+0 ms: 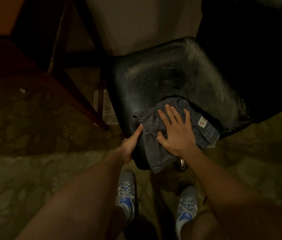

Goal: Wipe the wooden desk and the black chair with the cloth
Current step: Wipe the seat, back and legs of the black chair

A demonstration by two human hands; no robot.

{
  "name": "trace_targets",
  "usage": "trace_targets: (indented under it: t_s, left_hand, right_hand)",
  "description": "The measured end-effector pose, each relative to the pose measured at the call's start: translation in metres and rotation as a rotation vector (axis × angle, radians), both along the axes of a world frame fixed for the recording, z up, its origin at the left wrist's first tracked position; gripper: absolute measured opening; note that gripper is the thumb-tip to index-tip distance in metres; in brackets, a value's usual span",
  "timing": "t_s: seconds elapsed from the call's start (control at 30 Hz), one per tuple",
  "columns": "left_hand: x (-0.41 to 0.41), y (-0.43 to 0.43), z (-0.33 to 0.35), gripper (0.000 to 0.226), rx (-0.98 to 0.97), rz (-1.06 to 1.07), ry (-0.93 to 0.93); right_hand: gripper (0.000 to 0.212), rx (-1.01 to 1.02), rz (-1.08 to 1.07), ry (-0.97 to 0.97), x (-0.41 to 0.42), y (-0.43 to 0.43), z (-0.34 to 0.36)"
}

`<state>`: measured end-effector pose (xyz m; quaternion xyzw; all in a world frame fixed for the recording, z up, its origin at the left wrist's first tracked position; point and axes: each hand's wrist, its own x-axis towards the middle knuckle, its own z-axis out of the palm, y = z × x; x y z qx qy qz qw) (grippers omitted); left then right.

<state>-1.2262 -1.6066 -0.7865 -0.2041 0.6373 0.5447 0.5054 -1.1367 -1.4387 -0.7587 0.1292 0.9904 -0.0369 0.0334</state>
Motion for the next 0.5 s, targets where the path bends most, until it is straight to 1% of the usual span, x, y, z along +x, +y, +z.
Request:
trace_targets:
  t_s: [0.1, 0.3, 0.37, 0.43, 0.5]
  left_hand:
    - [0.004, -0.015, -0.016, 0.116, 0.007, -0.016, 0.012]
    - [0.028, -0.043, -0.010, 0.114, 0.052, -0.030, 0.032]
    - [0.032, -0.055, -0.012, 0.118, 0.058, -0.013, 0.027]
    - [0.037, -0.063, -0.012, 0.125, 0.025, -0.016, 0.011]
    - [0.039, -0.069, -0.010, 0.123, -0.055, -0.039, 0.032]
  right_hand:
    - [0.080, 0.001, -0.004, 0.013, 0.007, -0.014, -0.004]
    - [0.082, -0.003, 0.019, 0.028, 0.025, -0.041, -0.005]
    - [0.082, 0.002, 0.035, 0.031, 0.029, -0.049, -0.006]
    - [0.081, -0.009, 0.042, 0.030, 0.034, -0.055, -0.007]
    - [0.080, -0.020, 0.045, 0.029, 0.037, -0.061, -0.006]
